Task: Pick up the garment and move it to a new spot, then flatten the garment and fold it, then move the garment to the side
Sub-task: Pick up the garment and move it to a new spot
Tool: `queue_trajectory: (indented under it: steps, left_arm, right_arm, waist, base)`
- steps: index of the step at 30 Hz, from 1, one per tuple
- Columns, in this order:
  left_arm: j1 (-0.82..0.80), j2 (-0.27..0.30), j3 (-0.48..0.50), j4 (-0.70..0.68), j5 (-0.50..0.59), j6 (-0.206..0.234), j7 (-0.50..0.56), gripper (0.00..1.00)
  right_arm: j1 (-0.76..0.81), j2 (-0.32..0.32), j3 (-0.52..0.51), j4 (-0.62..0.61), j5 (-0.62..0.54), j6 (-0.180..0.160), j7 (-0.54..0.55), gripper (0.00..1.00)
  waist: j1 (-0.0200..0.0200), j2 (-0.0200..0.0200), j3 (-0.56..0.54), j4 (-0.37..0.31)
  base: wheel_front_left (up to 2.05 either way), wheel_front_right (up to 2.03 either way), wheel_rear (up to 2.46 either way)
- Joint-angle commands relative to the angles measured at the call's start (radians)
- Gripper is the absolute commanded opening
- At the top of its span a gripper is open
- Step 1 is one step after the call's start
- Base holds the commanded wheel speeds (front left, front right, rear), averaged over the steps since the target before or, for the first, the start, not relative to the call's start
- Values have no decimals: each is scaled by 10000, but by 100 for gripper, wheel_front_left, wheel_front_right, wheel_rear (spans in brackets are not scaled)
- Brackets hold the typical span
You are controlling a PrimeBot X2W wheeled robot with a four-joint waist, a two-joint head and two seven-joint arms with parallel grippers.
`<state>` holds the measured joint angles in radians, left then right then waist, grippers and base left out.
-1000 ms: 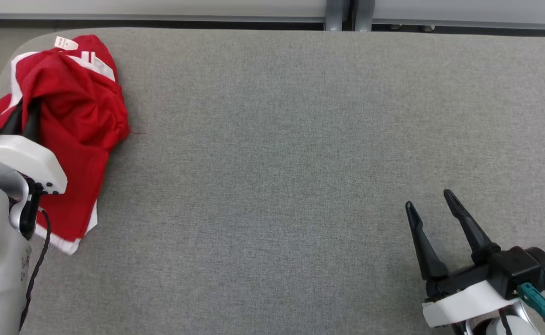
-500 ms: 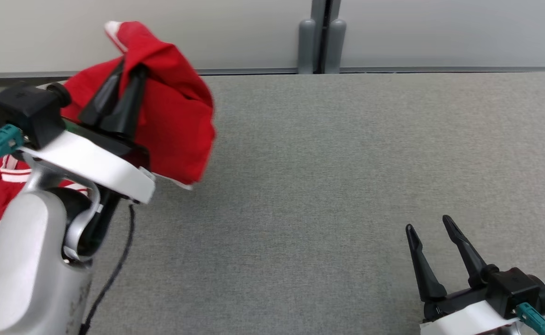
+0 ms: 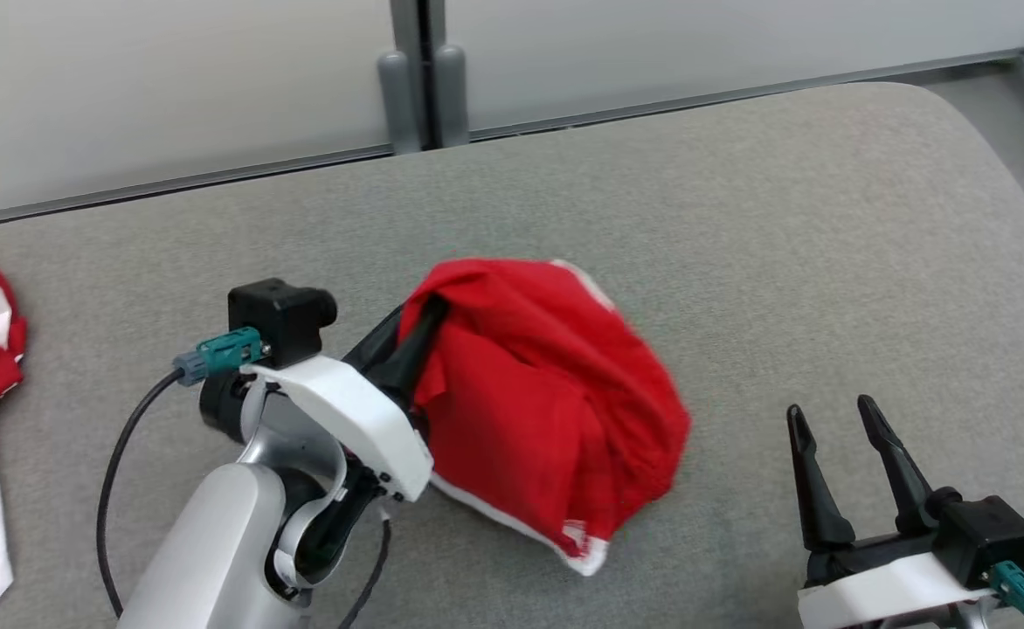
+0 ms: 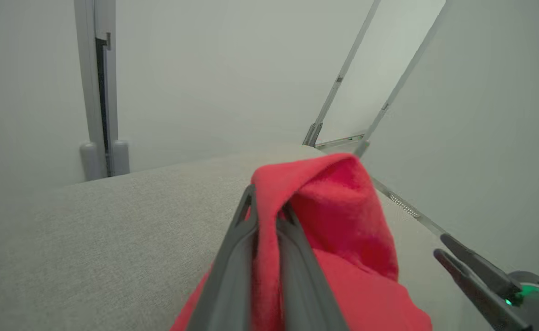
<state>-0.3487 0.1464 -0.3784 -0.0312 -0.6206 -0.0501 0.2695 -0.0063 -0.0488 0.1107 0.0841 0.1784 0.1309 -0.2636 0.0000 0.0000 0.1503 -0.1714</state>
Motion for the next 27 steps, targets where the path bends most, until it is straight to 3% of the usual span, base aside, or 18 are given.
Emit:
queue_trajectory:
  steps: [1,4,8,9,10,11,13,18,27]
  left_arm:
    - [87,55,116,454,38,122,-141,0]
    - [-10,149,195,2494,454,259,-765,0]
    - [-88,57,220,4505,477,-108,-1745,0]
    - [-120,49,193,4830,514,-194,-2028,18]
    - [-126,36,160,5083,580,-265,-2293,74]
    - [-110,-18,127,5295,593,-307,-2562,100]
    - [-69,-82,120,5537,705,-352,-3131,100]
    - [556,-163,374,5260,867,-1,-4656,100]
    - [3253,-45,1455,2350,1926,813,-5345,100]
  right_arm:
    - [-2,-36,-8,-1,57,-3,-18,100]
    - [28,-35,89,53,154,-1,-18,100]
    - [121,-37,32,45,233,-3,-18,100]
    - [147,-39,22,34,224,-3,-18,100]
    - [173,-39,-1,27,203,-3,-18,100]
    - [212,-39,-34,18,172,-1,-18,100]
    - [278,-32,-99,10,68,-1,-18,100]
    - [399,-40,-269,-160,-293,-1,-18,100]
    - [933,-44,-963,-754,-775,-3,-17,100]
  waist:
    - [0,0,134,-514]
    - [0,0,198,-928]
    - [0,0,160,-1256]
    - [0,0,142,-1278]
    - [0,0,112,-1278]
    - [0,0,76,-1257]
    - [0,0,-17,-1162]
    - [0,0,-439,-732]
    - [0,0,-1342,564]
  base:
    - [0,0,0]
    - [0,0,0]
    - [0,0,0]
    - [0,0,0]
    - [0,0,0]
    - [0,0,0]
    - [0,0,0]
    - [0,0,0]
    - [0,0,0]
